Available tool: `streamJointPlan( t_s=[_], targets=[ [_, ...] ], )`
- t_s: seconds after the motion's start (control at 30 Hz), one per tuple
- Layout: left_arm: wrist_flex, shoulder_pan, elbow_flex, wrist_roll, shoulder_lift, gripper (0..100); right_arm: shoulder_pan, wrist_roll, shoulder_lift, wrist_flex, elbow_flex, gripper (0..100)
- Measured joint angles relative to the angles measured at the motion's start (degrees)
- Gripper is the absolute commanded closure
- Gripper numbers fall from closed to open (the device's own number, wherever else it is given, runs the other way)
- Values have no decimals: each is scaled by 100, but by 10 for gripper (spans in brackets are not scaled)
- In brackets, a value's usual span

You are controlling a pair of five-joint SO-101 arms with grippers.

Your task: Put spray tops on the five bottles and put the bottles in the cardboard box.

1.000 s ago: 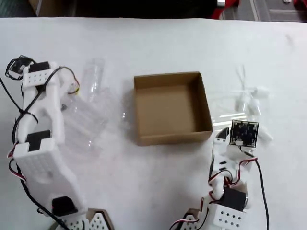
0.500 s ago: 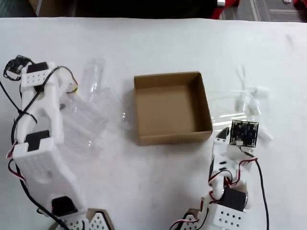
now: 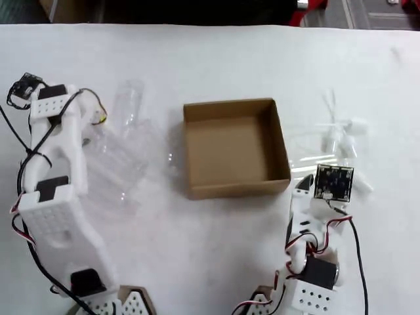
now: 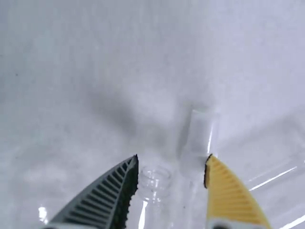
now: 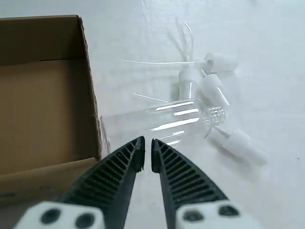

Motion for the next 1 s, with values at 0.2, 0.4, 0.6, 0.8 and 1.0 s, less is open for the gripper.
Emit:
streamJointPlan(
  t_s=[0.2,0.4,0.6,0.8,1.0],
  targets=[
    [387,-35,-62,18,-9,790,0,0,0,0,0,983],
    [1143,-211,-176,9,44,790,0,0,0,0,0,983],
    [1424,-220,-343,9,35,790,0,0,0,0,0,983],
    [1433,-229,-343,9,53,790,0,0,0,0,0,983],
    [1363,-229,-352,9,475,790,0,0,0,0,0,983]
  ],
)
